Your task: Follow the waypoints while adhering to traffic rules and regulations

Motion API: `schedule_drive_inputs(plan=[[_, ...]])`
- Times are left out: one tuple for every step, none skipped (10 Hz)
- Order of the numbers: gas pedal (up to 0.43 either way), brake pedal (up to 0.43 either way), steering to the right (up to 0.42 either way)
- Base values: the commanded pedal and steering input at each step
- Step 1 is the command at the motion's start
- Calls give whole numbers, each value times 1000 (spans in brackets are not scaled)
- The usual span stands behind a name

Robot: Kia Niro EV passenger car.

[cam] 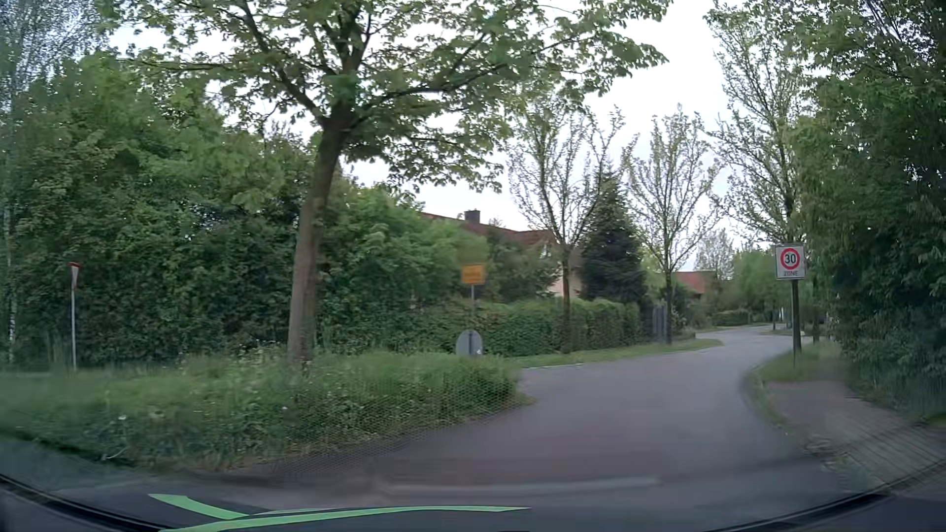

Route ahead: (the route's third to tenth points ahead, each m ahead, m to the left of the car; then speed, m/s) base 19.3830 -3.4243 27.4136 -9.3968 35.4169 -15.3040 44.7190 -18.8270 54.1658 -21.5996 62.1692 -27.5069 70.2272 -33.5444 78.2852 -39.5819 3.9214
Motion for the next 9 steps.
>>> schedule_drive_inputs(plan=[[0, 0, 340], [0, 0, 335], [0, 0, 325], [0, 0, 310], [0, 0, 292], [0, 0, 268], [20, 0, 243], [20, 0, 223], [28, 0, 197]])
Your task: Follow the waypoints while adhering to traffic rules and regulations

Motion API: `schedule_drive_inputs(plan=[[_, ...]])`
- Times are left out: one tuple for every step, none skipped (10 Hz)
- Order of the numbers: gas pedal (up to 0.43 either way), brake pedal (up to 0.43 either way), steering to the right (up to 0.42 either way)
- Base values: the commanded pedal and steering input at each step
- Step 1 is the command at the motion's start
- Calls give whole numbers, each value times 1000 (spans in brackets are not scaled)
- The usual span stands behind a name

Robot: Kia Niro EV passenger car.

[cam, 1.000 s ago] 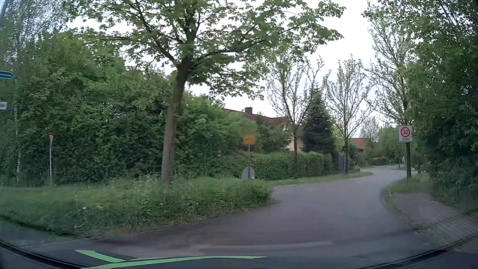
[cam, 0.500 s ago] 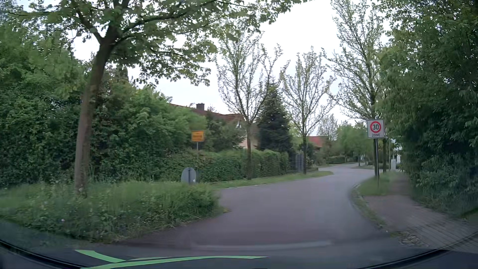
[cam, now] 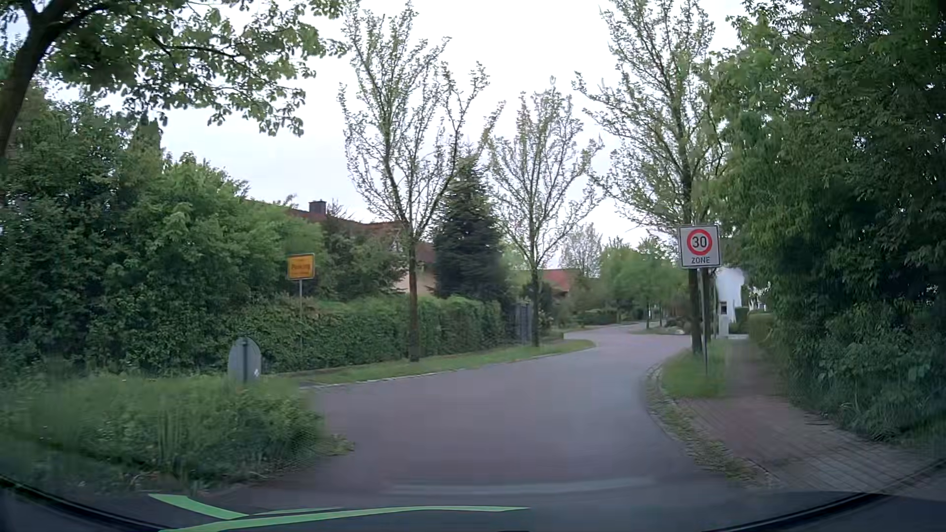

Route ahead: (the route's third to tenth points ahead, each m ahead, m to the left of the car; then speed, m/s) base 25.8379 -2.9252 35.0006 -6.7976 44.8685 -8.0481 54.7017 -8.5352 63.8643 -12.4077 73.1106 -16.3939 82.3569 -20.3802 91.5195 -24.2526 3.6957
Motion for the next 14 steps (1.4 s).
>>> schedule_drive_inputs(plan=[[39, 0, 175], [47, 0, 155], [47, 0, 131], [47, 0, 105], [47, 0, 85], [47, 0, 64], [47, 0, 50], [47, 0, 42], [47, 0, 39], [47, 0, 36], [47, 0, 34], [47, 0, 29], [59, 0, 28], [59, 0, 28]])
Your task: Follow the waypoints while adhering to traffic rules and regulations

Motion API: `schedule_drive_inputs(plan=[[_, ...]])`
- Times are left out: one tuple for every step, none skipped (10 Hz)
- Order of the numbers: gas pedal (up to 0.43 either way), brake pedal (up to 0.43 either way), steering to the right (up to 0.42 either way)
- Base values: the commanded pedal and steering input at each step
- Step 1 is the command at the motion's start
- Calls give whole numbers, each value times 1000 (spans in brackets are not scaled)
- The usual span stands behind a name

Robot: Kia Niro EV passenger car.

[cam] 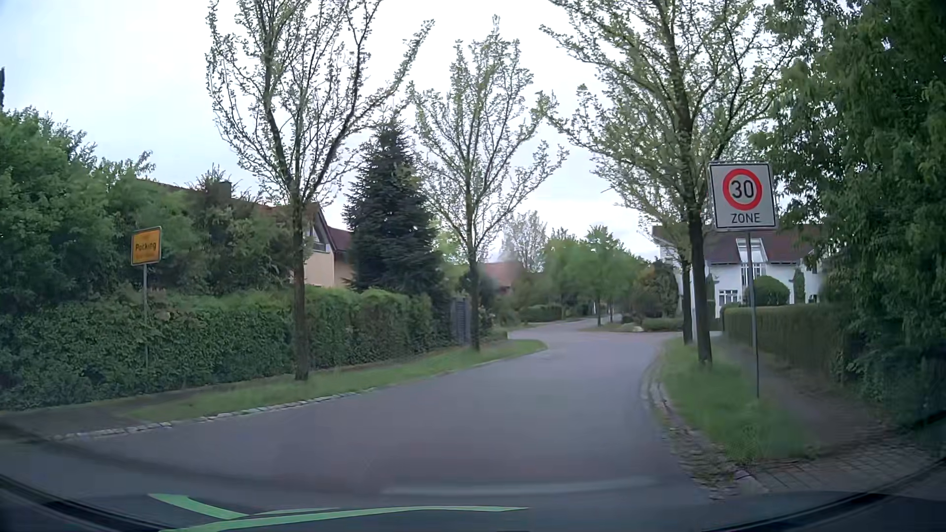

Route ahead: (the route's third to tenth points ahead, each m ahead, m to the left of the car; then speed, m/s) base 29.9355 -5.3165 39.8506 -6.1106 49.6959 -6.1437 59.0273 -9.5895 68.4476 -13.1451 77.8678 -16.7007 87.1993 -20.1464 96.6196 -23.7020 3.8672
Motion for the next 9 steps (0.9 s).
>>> schedule_drive_inputs(plan=[[59, 0, 28], [59, 0, 29], [67, 0, 30], [67, 0, 34], [67, 0, 43], [79, 0, 57], [79, 0, 70], [79, 0, 80], [79, 0, 84]])
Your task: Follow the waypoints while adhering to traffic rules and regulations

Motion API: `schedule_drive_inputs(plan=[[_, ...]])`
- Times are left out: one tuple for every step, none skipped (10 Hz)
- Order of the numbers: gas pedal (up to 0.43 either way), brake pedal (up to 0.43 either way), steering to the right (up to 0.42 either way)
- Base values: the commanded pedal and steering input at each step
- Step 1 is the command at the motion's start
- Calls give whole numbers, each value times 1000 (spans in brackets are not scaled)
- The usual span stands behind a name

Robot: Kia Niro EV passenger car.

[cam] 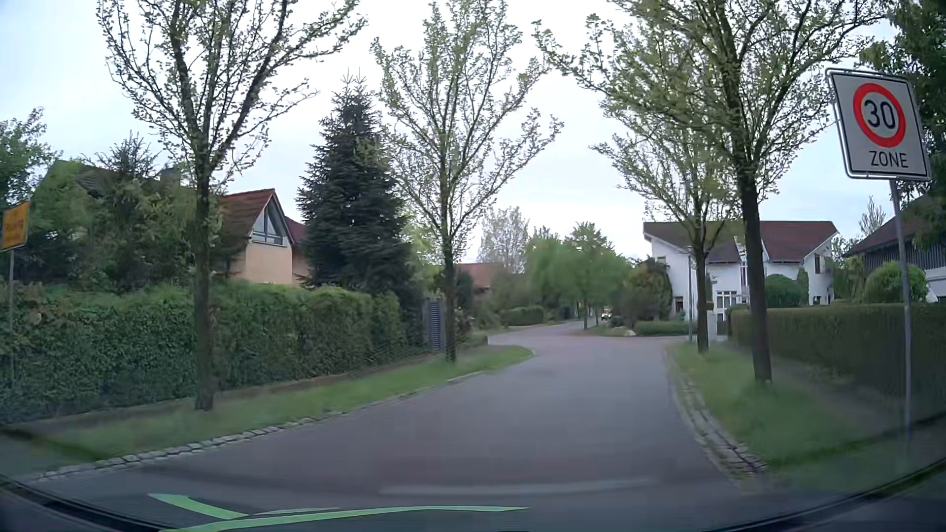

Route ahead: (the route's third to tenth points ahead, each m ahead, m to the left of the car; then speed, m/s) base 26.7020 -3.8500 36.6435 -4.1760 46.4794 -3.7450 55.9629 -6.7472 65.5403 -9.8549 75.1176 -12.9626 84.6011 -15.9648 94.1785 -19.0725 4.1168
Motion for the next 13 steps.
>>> schedule_drive_inputs(plan=[[79, 0, 86], [79, 0, 90], [79, 0, 95], [79, 0, 97], [79, 0, 100], [87, 0, 104], [87, 0, 109], [87, 0, 111], [87, 0, 115], [87, 0, 120], [87, 0, 127], [87, 0, 135], [87, 0, 143]])
